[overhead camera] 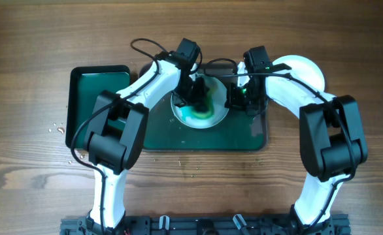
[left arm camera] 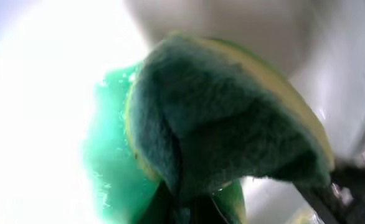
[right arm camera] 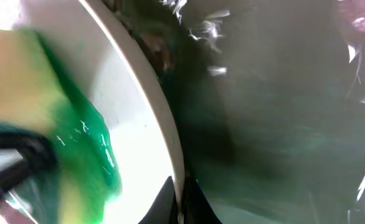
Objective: Clean dirty plates on tray and stack at the side
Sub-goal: 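Scrub the held plate with the sponge in the left gripper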
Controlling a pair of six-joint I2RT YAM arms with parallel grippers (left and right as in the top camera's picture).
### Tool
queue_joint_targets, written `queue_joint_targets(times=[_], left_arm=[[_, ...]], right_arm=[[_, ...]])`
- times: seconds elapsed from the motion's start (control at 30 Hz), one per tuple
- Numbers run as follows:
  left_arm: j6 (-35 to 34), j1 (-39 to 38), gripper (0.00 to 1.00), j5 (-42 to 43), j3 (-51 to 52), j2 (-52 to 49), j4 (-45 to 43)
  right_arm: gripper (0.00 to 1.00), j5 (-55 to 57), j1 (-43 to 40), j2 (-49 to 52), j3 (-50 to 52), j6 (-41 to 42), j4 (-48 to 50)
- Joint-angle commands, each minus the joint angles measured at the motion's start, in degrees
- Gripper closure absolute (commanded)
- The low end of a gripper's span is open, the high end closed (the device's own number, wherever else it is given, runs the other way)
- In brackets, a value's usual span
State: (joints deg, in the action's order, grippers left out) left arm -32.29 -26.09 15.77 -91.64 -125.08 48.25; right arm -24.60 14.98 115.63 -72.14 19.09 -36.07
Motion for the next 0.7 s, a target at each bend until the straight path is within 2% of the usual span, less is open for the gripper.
queue_joint_targets(times=[0.0,0.17,0.23,0.3,0.47,0.5,0.57,0.67], left_arm=[[-8.3,2.7,0.96,-25.7,0.1,-1.6,1.1],[-8.7,2.4,0.96,-24.7,0.1,-1.6,5.5],[-6.7,1.9,0.96,-20.3,0.1,-1.6,8.8],[-1.9,1.6,0.96,-14.6,0.1,-1.6,10.4],[21.3,0.9,0.96,11.2,0.1,-1.6,13.2],[23.9,0.8,0.96,14.2,0.1,-1.6,13.2],[27.2,0.4,0.96,18.6,0.1,-1.6,12.4],[26.5,0.1,0.96,18.9,0.1,-1.6,7.9]], right_arm=[[0.96,0.1,0.5,0.3,1.5,-0.7,-0.9],[0.96,0.1,0.5,0.3,1.5,-0.7,-0.8],[0.96,0.1,0.5,0.3,1.5,-0.7,-0.9],[0.96,0.0,0.5,0.3,1.5,-0.6,-1.1],[0.96,-1.3,0.6,0.3,1.5,-0.9,-2.8],[0.96,-1.3,0.6,0.3,1.5,-0.9,-2.9],[0.96,-1.3,0.6,0.3,1.5,-1.0,-3.1],[0.96,-1.2,0.6,0.3,1.5,-0.9,-3.2]])
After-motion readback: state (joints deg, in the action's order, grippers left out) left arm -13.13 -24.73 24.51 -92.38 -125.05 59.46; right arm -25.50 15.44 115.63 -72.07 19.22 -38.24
